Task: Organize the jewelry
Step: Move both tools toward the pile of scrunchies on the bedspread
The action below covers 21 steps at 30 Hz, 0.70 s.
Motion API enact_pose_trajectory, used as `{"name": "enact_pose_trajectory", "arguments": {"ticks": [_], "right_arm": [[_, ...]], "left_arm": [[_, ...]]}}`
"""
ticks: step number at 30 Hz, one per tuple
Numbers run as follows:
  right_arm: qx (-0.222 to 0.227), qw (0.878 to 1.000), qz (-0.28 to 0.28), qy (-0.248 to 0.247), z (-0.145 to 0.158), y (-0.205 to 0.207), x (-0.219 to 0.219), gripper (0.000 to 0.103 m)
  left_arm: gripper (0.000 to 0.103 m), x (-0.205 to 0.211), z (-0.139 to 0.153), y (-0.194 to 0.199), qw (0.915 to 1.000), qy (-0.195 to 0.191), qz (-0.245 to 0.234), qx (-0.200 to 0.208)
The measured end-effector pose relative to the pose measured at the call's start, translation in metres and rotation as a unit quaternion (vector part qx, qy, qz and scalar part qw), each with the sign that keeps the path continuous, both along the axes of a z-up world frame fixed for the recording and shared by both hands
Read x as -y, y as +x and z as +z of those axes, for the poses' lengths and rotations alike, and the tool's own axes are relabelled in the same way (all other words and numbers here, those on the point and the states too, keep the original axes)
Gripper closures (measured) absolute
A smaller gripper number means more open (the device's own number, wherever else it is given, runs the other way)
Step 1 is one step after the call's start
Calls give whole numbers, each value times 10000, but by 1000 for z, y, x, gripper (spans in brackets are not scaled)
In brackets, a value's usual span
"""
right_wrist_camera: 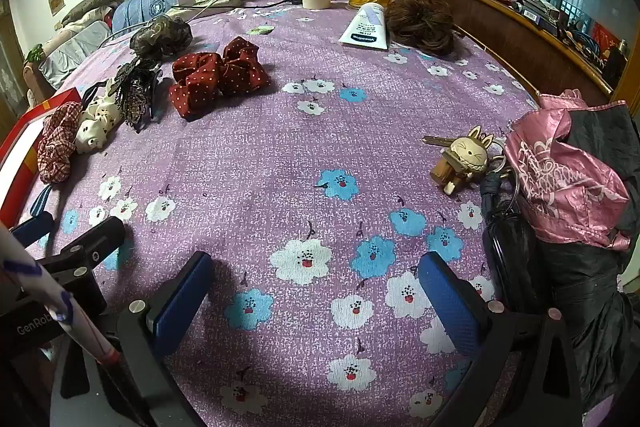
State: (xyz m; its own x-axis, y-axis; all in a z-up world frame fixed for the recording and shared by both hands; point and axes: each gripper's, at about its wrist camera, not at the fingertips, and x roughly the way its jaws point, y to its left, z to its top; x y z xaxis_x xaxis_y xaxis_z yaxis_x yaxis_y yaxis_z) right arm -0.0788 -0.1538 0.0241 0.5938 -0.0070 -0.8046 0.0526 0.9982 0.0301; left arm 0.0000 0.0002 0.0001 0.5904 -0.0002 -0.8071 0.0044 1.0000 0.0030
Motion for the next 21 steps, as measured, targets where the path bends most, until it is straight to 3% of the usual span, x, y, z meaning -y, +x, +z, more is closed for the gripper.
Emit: {"name": "enact_pose_trajectory", "arguments": {"ticks": [5, 10, 14, 21], "right_arm": [[-11, 10000, 26, -7, 0, 0, 0, 0], [-75, 9998, -24, -166, 10, -7, 0, 5], [315, 9990, 64, -300, 38, -26, -12, 6], [754, 9971, -5, -115, 86, -45, -24, 6]], "left_arm": [[3, -7, 11, -7, 9999, 70, -48, -127], [3, -18, 56, -40, 9990, 148, -125, 402], [3, -37, 95, -60, 9976, 154, 34, 678], [2, -95, 132, -88, 9926, 183, 664, 1004]]}}
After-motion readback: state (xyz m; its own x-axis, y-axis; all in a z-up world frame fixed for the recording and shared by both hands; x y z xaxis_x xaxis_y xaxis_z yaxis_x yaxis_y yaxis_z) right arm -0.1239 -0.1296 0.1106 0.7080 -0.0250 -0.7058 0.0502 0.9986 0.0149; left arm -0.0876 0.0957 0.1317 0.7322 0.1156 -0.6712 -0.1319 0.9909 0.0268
